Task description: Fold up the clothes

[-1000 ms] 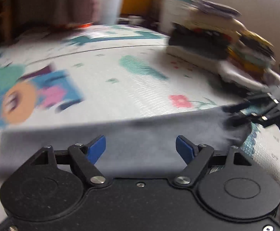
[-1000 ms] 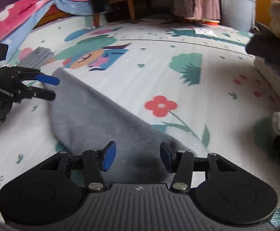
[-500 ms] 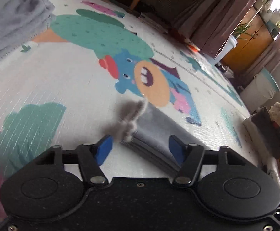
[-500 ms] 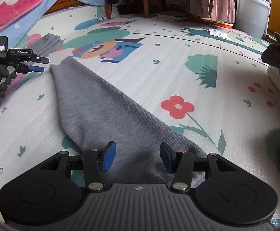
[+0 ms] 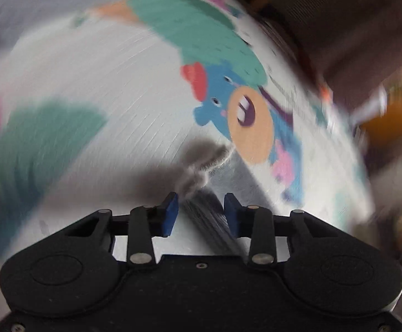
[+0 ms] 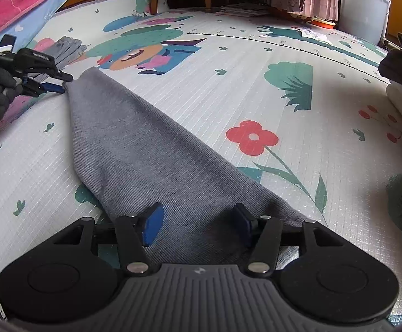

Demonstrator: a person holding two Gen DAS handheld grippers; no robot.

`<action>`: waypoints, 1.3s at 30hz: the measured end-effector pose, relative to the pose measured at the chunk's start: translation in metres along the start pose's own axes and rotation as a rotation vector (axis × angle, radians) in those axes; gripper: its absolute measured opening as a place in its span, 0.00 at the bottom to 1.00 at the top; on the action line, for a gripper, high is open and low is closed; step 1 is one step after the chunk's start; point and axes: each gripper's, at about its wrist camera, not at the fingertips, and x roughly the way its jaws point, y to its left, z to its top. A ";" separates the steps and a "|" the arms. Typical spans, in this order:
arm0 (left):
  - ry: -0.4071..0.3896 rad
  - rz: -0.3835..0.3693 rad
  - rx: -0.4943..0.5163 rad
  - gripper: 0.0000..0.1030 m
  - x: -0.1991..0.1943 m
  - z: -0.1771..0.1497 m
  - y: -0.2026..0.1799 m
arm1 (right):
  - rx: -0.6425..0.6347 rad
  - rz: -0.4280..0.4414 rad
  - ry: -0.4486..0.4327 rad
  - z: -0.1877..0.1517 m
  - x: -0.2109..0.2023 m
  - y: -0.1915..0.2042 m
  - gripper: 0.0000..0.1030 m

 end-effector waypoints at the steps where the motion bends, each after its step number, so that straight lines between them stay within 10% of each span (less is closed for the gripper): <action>1: 0.008 -0.001 0.017 0.34 0.000 -0.002 0.000 | 0.001 0.003 0.000 0.000 0.000 -0.001 0.55; 33: -0.119 -0.072 0.065 0.08 -0.011 0.025 0.001 | 0.119 0.095 -0.039 0.011 -0.011 -0.003 0.63; 39: -0.187 -0.122 0.134 0.08 -0.036 0.043 -0.026 | 0.142 0.126 -0.082 0.010 -0.028 -0.007 0.29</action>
